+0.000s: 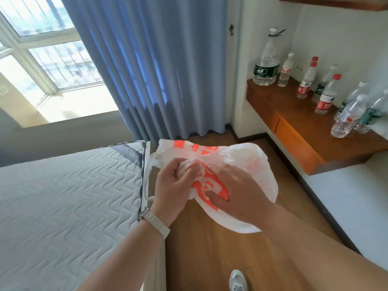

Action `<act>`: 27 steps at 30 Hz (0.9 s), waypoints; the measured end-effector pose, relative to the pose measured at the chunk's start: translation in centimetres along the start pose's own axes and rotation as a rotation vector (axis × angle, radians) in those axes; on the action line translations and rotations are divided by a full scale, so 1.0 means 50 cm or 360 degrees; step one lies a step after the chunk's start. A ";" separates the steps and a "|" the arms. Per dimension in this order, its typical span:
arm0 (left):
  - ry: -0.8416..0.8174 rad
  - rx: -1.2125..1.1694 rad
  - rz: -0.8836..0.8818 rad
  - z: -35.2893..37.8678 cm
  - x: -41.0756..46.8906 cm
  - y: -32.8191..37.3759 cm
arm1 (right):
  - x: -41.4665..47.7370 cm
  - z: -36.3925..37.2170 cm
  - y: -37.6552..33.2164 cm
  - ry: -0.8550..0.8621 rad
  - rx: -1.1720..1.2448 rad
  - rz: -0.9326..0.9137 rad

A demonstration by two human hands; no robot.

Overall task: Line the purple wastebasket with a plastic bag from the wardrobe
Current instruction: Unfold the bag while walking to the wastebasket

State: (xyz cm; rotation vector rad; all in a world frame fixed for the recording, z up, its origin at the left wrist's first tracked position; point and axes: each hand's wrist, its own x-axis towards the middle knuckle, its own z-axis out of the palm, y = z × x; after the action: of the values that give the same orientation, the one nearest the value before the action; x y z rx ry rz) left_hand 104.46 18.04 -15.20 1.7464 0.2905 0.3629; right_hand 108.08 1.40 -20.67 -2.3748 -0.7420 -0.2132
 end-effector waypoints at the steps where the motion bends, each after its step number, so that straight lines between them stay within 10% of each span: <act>1: -0.0002 0.0013 0.0009 0.020 0.025 0.006 | 0.022 -0.007 0.023 -0.0030 0.0014 0.0026; 27: 0.0091 -0.0125 -0.0041 0.006 0.689 -0.115 | 0.665 0.161 0.197 -0.0343 -0.0019 0.0006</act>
State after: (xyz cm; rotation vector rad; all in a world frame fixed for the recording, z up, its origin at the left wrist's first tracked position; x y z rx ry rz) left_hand 136.26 32.28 -18.03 1.6555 0.3356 0.4009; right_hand 140.87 15.23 -21.39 -2.4355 -0.8373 0.0415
